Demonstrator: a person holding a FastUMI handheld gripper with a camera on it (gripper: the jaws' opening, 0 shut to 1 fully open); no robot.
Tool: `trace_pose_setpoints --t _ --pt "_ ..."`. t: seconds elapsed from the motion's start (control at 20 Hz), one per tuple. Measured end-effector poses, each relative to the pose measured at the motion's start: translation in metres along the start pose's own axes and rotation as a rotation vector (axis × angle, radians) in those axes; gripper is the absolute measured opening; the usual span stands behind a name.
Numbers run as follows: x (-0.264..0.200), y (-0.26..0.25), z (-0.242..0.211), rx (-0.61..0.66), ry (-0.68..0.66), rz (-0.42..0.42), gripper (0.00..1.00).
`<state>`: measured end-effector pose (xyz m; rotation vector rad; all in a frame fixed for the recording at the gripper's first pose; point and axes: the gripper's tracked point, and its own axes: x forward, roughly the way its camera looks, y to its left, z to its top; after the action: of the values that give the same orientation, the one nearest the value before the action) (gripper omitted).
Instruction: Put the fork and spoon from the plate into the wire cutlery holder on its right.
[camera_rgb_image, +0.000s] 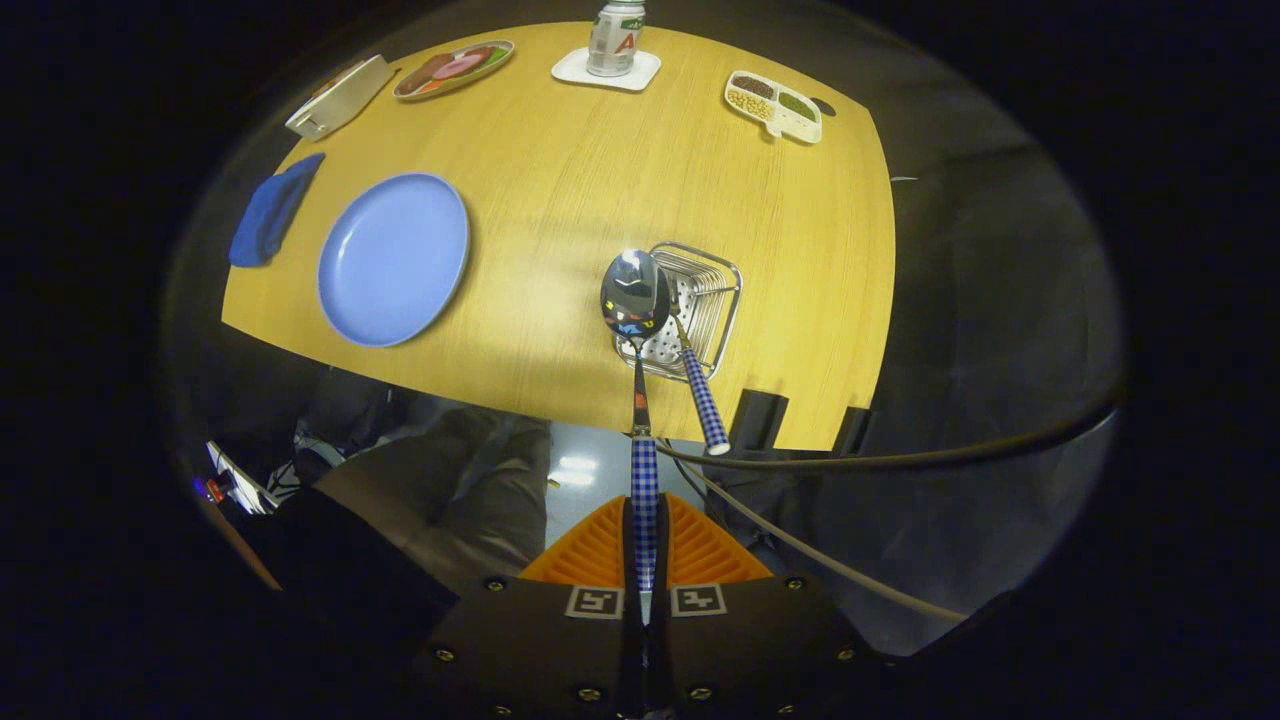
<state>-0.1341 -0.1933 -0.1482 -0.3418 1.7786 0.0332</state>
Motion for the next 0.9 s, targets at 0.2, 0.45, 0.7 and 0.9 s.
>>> trace_pose_setpoints --t 0.2,0.45,0.7,0.9 --pt "0.005 -0.012 0.003 -0.033 0.086 -0.027 0.03" --pt "0.021 -0.018 0.014 -0.056 0.173 -0.036 0.03" --pt "0.034 -0.021 0.024 -0.068 0.258 -0.019 0.03" --pt "0.042 -0.024 0.034 -0.084 0.318 -0.005 0.03"
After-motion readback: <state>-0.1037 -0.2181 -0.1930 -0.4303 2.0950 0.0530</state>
